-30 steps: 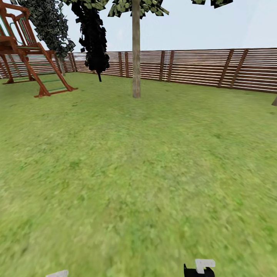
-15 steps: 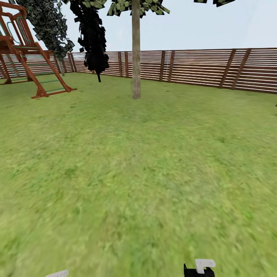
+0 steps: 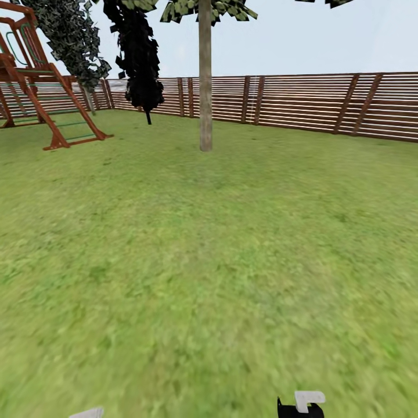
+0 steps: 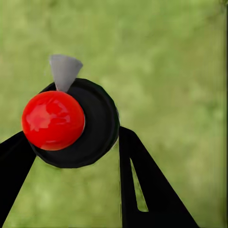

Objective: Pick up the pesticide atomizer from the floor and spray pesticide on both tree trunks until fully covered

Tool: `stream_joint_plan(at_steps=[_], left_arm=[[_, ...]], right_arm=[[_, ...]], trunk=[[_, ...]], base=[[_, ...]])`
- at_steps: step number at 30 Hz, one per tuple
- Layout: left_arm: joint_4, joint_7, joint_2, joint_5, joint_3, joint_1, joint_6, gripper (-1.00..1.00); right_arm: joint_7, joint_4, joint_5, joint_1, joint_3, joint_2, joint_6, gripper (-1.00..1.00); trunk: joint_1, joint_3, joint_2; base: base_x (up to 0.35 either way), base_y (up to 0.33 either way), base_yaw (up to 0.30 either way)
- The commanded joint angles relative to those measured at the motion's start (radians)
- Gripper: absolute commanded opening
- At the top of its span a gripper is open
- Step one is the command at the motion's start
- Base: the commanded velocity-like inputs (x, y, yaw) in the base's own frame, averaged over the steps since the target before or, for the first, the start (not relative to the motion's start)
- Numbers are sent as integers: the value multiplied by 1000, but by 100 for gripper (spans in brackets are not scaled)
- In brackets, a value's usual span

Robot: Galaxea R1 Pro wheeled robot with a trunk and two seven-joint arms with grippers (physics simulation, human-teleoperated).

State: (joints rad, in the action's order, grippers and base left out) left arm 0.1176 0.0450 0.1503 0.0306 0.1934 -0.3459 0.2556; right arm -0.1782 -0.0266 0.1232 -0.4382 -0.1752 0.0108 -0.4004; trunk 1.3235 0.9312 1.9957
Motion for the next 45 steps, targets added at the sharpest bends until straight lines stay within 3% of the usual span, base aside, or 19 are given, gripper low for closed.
stream_joint_plan(at_steps=[1, 45], left_arm=[[-1, 1, 0, 3, 0, 0, 4, -100], [-1, 1, 0, 3, 0, 0, 4, -100]], right_arm=[[-1, 1, 10, 0, -9, 0, -3, 100], [-1, 1, 10, 0, -9, 0, -3, 100]], trunk=[[0, 1, 0], [0, 1, 0]], base=[[344, 0, 0], [344, 0, 0]])
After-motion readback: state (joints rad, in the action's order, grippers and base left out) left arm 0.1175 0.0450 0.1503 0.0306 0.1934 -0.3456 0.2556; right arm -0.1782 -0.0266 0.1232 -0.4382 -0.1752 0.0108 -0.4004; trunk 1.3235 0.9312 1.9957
